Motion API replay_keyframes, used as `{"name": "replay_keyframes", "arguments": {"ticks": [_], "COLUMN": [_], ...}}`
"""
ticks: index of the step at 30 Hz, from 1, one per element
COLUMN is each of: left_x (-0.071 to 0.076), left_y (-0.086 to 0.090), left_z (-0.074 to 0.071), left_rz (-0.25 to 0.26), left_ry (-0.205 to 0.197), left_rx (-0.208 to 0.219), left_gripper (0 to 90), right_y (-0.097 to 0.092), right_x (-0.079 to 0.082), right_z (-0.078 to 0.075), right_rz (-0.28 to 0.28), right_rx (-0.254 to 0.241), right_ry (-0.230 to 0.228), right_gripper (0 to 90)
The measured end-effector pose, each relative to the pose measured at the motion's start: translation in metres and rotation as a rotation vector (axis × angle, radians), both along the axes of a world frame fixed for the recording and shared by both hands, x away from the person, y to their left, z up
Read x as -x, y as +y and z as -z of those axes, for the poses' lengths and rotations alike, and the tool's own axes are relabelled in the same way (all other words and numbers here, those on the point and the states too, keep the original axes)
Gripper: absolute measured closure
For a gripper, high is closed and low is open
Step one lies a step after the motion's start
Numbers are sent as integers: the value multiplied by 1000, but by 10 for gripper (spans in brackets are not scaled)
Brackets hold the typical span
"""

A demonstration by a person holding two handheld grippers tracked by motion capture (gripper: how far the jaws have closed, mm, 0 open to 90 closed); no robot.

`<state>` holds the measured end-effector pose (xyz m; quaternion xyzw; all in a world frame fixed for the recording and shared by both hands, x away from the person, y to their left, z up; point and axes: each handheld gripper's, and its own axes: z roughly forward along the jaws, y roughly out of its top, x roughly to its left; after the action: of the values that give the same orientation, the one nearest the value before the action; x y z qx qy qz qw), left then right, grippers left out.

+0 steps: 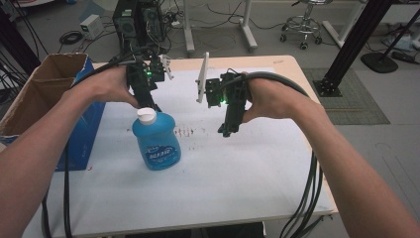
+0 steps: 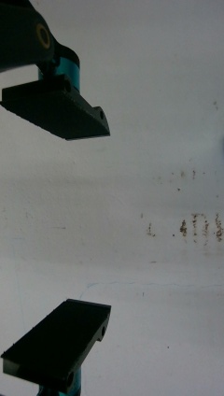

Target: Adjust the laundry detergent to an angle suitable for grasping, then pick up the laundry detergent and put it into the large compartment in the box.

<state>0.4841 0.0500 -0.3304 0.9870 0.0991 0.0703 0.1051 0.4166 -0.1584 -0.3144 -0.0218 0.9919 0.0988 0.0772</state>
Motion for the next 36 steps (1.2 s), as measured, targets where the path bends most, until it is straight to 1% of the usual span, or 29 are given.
{"name": "replay_keyframes", "arguments": {"ticks": [2, 5, 8, 9, 11, 13, 14, 15, 16, 17, 19, 20, 21, 23, 25, 26, 27, 29, 30, 31, 33, 35, 36], "left_x": [0, 0, 2, 3, 5, 11, 11, 15, 20, 24, 29, 30, 30, 32, 33, 34, 36, 39, 43, 43, 50, 52, 58], "left_y": [1, 7, 16, 20, 27, 35, 35, 40, 43, 45, 47, 47, 47, 49, 49, 49, 49, 50, 53, 53, 57, 59, 62], "left_z": [-1, -2, -5, -6, -10, -15, -15, -21, -26, -29, -35, -37, -37, -41, -41, -42, -42, -43, -46, -46, -51, -53, -56], "left_rz": [-4, -14, -24, -26, -29, -42, -42, -36, -45, -41, -41, -48, -48, -57, -53, -52, -50, -52, -55, -55, -59, -54, -55], "left_ry": [2, -5, -5, -8, -7, -15, -15, -31, -42, -50, -61, -71, -71, -83, -87, -83, -83, -88, -92, -92, -98, -102, -100], "left_rx": [9, 6, 24, 26, 31, 39, 39, 38, 48, 59, 71, 73, 73, 85, 86, 81, 73, 58, 57, 57, 61, 61, 74], "left_gripper": [159, 159, 159, 159, 159, 159, 159, 159, 159, 159, 159, 159, 159, 159, 159, 159, 159, 159, 159, 159, 159, 159, 159], "right_y": [0, -1, -2, -3, -4, -5, -5, -4, -4, -3, -3, -3, -2, -2, -2, -2, -2, -2, -2, -2, -2, -2, -2], "right_x": [1, 1, 0, 1, 0, 1, 1, 1, 1, 1, 1, 1, 1, 1, 1, 1, 2, 2, 3, 3, 3, 4, 4], "right_z": [0, -1, -2, -2, -2, -1, -1, -1, 0, 0, 0, 0, 0, 0, 0, 0, -1, -1, -1, -1, -1, -1, -2], "right_rz": [-2, 3, -7, 10, -3, 5, 5, 12, 10, 10, 10, 4, 5, 9, 11, 3, 12, 7, 10, 10, 5, 7, 2], "right_rx": [-7, -7, -4, -12, -3, -7, -7, -11, -7, -5, -7, -6, -6, -9, -8, -5, -4, -3, -9, -9, -8, -7, -4], "right_ry": [0, -1, -6, -7, -9, -7, -7, -5, -4, -4, -5, -7, -7, -5, -4, -6, -5, -6, -3, -3, -7, -7, -9], "right_gripper": [117, 116, 117, 116, 117, 116, 116, 116, 116, 116, 117, 116, 116, 116, 117, 116, 116, 116, 116, 116, 116, 116, 117]}}
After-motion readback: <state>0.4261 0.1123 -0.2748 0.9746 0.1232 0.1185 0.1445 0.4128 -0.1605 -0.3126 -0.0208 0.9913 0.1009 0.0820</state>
